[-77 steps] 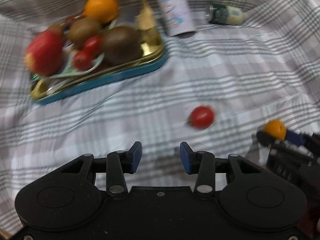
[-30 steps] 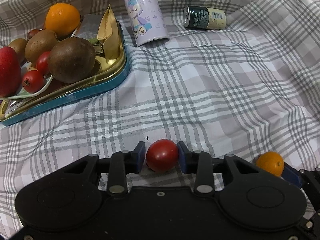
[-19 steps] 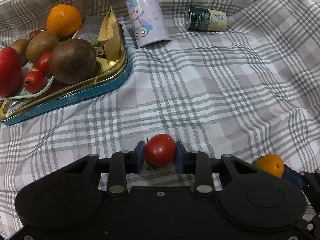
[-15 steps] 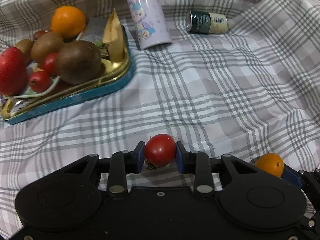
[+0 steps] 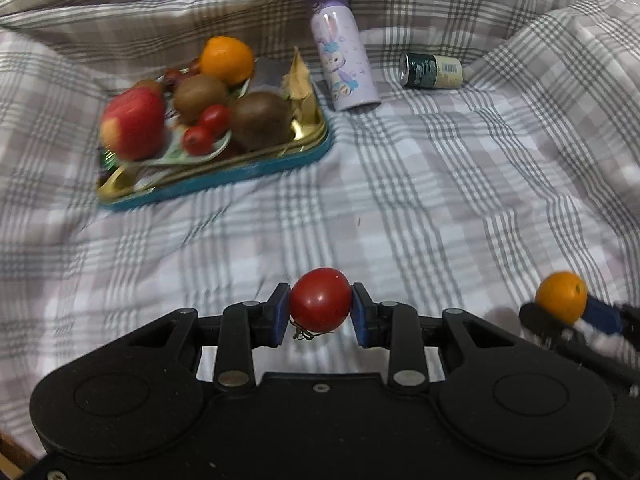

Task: Organize fruits
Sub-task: 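Carry the tomato and orange into the white box and open both tools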

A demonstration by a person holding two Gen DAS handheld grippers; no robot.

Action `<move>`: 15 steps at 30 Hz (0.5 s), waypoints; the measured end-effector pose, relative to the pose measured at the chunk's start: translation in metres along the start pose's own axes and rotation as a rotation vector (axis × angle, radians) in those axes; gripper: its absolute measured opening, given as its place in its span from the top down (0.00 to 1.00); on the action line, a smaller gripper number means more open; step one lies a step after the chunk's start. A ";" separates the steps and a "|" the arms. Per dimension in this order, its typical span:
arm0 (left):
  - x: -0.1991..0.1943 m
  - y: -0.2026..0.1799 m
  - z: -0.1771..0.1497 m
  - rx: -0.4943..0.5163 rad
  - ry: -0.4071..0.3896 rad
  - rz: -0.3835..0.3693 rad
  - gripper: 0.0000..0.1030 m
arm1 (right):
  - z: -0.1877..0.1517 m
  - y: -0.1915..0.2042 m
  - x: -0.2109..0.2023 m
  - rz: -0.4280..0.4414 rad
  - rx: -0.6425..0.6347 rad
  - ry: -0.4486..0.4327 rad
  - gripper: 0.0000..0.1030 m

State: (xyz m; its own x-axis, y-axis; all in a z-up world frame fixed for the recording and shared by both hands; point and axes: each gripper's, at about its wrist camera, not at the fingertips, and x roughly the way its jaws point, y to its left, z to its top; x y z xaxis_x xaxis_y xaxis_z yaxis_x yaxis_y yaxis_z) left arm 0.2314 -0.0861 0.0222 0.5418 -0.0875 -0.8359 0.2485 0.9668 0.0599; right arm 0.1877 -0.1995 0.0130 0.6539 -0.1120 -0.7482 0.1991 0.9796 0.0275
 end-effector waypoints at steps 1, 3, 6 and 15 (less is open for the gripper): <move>-0.008 0.002 -0.008 0.000 0.006 0.004 0.61 | -0.003 0.000 -0.006 0.008 0.003 0.004 0.61; -0.021 0.006 -0.023 -0.005 0.013 0.005 0.61 | -0.013 0.000 -0.021 0.024 0.009 0.017 0.61; -0.038 0.010 -0.046 -0.014 0.027 -0.003 0.61 | -0.028 0.003 -0.043 0.043 0.013 0.027 0.61; -0.053 0.003 -0.096 -0.042 0.068 -0.037 0.61 | -0.083 0.008 -0.096 0.064 0.004 0.069 0.61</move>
State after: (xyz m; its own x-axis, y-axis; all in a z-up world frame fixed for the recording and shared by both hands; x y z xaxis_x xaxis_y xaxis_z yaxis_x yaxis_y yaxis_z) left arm 0.1266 -0.0556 0.0145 0.4770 -0.1082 -0.8722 0.2327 0.9725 0.0065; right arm 0.0658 -0.1674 0.0303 0.6136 -0.0376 -0.7888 0.1615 0.9837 0.0788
